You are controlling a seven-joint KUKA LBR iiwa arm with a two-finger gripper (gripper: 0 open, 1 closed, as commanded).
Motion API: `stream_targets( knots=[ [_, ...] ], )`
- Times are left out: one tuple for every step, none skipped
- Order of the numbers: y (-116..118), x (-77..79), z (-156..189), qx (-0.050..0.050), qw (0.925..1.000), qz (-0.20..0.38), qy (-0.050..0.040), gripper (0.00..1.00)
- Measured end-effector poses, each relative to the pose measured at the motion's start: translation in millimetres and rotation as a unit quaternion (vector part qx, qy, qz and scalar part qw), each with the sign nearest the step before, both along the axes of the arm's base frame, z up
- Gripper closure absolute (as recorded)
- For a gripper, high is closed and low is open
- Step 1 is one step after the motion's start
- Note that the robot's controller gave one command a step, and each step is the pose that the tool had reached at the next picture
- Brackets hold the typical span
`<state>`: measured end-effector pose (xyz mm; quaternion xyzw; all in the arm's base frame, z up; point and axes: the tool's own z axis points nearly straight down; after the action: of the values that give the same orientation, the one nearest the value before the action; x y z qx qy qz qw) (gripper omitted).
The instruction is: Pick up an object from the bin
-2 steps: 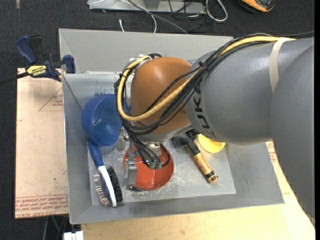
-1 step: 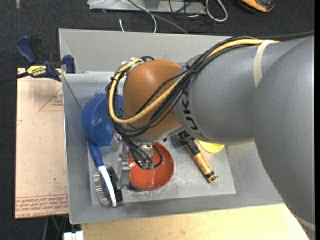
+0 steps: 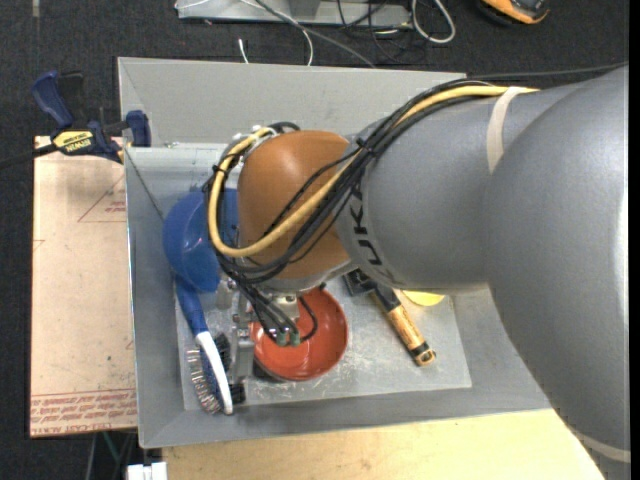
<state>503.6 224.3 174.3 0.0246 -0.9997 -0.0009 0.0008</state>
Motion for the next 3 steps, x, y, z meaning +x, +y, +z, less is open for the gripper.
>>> stream_targets(
  knots=[
    [-53,4.3,91,0.000,0.9989,-0.047,0.0010,0.00],
    [-33,26.8,38,0.000,0.9961,-0.088,0.0005,0.00],
    [-40,21.1,15,-0.001,0.9984,-0.057,0.0002,0.00]
  ],
)
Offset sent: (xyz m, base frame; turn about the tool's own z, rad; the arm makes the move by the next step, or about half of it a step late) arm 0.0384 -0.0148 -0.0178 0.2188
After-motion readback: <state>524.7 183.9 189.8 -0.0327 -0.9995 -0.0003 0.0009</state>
